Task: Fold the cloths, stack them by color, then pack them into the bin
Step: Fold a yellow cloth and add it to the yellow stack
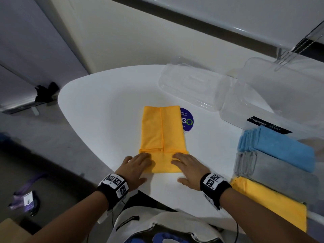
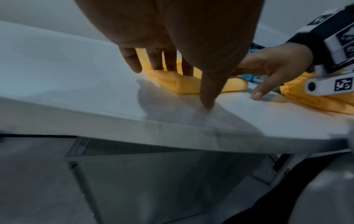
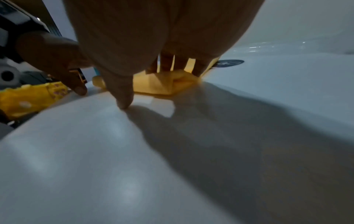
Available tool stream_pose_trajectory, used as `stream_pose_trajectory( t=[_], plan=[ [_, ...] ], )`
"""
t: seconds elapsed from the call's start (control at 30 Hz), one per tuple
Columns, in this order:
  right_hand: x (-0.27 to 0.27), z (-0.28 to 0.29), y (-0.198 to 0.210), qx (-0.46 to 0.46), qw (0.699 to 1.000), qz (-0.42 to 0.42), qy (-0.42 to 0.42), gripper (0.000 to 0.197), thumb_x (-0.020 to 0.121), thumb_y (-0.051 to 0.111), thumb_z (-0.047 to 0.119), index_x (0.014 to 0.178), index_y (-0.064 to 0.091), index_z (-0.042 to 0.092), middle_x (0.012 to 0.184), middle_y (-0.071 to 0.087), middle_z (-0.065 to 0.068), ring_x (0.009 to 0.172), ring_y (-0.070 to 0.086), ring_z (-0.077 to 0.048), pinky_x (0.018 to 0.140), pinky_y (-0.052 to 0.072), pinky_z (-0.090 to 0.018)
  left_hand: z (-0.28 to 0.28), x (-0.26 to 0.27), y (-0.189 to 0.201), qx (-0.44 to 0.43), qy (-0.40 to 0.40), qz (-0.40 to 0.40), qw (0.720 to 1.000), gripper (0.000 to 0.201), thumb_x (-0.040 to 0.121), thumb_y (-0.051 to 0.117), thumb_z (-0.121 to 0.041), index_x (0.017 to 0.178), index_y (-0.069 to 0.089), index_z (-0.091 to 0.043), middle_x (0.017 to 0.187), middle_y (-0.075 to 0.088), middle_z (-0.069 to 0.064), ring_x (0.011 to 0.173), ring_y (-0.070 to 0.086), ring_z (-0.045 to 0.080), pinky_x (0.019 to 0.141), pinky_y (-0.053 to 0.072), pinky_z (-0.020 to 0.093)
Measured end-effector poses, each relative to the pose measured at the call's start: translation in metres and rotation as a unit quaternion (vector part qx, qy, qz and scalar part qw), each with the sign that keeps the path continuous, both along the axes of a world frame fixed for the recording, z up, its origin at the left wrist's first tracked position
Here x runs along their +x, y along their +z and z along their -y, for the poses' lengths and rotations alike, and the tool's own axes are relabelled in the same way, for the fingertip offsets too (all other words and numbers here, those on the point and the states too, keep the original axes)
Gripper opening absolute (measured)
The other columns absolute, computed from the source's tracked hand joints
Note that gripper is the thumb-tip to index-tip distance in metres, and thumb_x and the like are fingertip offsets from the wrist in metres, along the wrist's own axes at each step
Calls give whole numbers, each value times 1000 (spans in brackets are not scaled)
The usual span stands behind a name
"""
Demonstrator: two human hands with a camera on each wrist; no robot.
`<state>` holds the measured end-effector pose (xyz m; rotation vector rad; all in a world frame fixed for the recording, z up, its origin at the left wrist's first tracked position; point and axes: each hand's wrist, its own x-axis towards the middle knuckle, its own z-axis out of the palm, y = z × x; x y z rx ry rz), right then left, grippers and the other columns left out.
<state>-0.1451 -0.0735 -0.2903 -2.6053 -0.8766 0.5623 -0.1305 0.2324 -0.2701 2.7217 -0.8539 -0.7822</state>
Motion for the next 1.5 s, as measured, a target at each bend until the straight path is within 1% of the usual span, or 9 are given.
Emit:
stream_pose_trajectory(
  t=[0.27, 0.43, 0.53, 0.63, 0.77, 0.97, 1.23, 1.37, 1.5],
  plan=[
    [0, 12, 4, 119, 991, 4, -64, 35, 89, 52, 12, 122, 64, 12, 135, 59, -5, 123, 55, -23, 103, 46, -46, -5, 0, 2, -88, 66, 17, 994, 43, 93, 29, -39, 127, 50, -24, 131, 58, -6, 100, 65, 20, 93, 38, 39],
    [-14, 9, 30, 67, 974, -150, -155, 30, 96, 48, 21, 124, 57, 22, 98, 63, 2, 83, 59, -16, 72, 44, -27, -7, 1, 17, -121, 127, -99, 979, 20, 101, 40, -32, 118, 48, -25, 68, 51, -14, 66, 53, 19, 62, 34, 23],
    [-6, 5, 39, 135, 941, -190, -246, 23, 94, 54, 15, 107, 55, 34, 87, 60, -1, 61, 49, -3, 62, 41, -23, -7, 12, 19, -137, 205, -149, 958, 16, 101, 41, -35, 113, 49, -29, 71, 56, -5, 63, 52, 9, 55, 36, 22],
    [16, 1, 40, 198, 902, -188, -333, 23, 96, 56, 19, 103, 52, 41, 108, 62, 4, 77, 55, 8, 69, 41, -14, -1, 28, 18, -177, 298, -153, 925, 12, 99, 44, -38, 106, 52, -33, 76, 64, 3, 72, 60, 18, 64, 47, 32],
    [36, 3, 32, 203, 876, -259, -352, 45, 84, 69, 48, 123, 47, 40, 126, 52, 6, 112, 56, -12, 93, 49, -33, 7, 44, 9, -184, 370, -150, 898, 16, 99, 41, -43, 104, 53, -33, 87, 67, 5, 82, 62, 24, 75, 50, 36],
    [43, 6, 23, 149, 896, -223, -354, 50, 86, 70, 22, 126, 43, 35, 99, 60, -9, 81, 61, -23, 75, 54, -38, 0, 49, 7, -219, 374, -243, 868, 45, 79, 61, -59, 116, 45, -40, 88, 69, 4, 83, 64, 17, 72, 48, 30],
    [37, -7, 17, 89, 918, -146, -359, 62, 87, 68, 23, 139, 35, 19, 129, 45, -8, 107, 51, -20, 92, 44, -31, 3, 49, 2, -150, 342, -176, 911, 59, 81, 72, -27, 130, 39, -30, 96, 61, -2, 84, 62, 15, 74, 50, 29],
    [25, -16, 27, 31, 969, 106, -221, 59, 88, 60, 31, 139, 35, 15, 146, 30, -15, 126, 42, -33, 101, 41, -43, 9, 44, 6, -153, 314, -74, 934, 66, 81, 67, -23, 136, 32, -23, 125, 34, 3, 95, 56, 26, 84, 52, 39],
    [22, -18, 23, -13, 994, 90, -59, 54, 89, 54, 41, 137, 45, 18, 152, 32, -8, 136, 34, -29, 111, 32, -48, 17, 33, 9, -93, 85, 102, 987, 56, 79, 61, -40, 130, 43, -24, 138, 36, 7, 121, 46, 32, 95, 44, 48]
  ],
)
